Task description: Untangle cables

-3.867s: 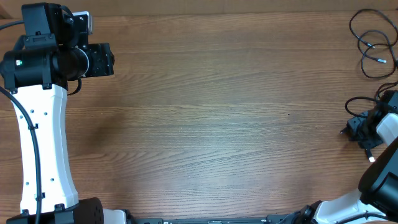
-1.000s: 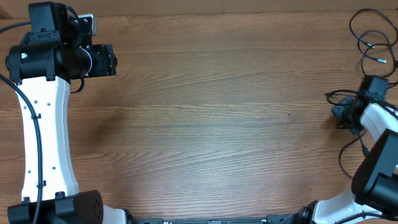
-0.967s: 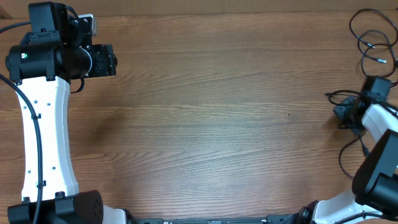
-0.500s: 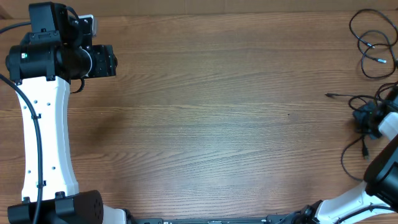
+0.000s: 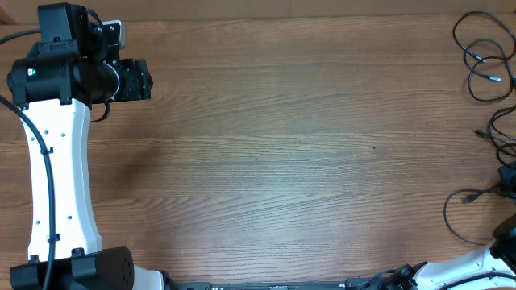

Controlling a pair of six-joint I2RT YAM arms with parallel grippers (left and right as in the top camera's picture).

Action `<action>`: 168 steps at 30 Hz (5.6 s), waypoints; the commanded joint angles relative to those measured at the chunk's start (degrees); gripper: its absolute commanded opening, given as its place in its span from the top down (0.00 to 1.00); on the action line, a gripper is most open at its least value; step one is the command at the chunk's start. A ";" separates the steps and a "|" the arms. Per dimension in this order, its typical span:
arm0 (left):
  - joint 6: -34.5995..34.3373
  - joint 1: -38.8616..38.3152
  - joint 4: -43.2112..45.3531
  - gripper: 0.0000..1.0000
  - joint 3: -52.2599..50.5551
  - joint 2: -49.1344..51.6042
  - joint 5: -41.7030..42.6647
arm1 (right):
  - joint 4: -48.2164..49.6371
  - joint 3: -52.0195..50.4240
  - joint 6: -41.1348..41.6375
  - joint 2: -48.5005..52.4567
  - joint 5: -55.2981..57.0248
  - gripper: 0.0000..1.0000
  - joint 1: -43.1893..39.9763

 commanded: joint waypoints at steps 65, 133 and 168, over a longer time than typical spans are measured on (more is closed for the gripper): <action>1.62 0.26 0.66 0.33 -0.13 0.24 0.68 | -50.25 -9.97 81.83 -28.59 20.28 0.96 -6.95; -0.37 0.20 -0.15 0.37 -0.13 0.24 5.22 | 13.92 -21.35 69.68 -7.91 14.40 0.96 12.04; -0.11 0.17 1.16 0.36 -0.13 0.24 5.20 | -10.60 -18.38 65.92 -19.50 20.70 0.96 7.63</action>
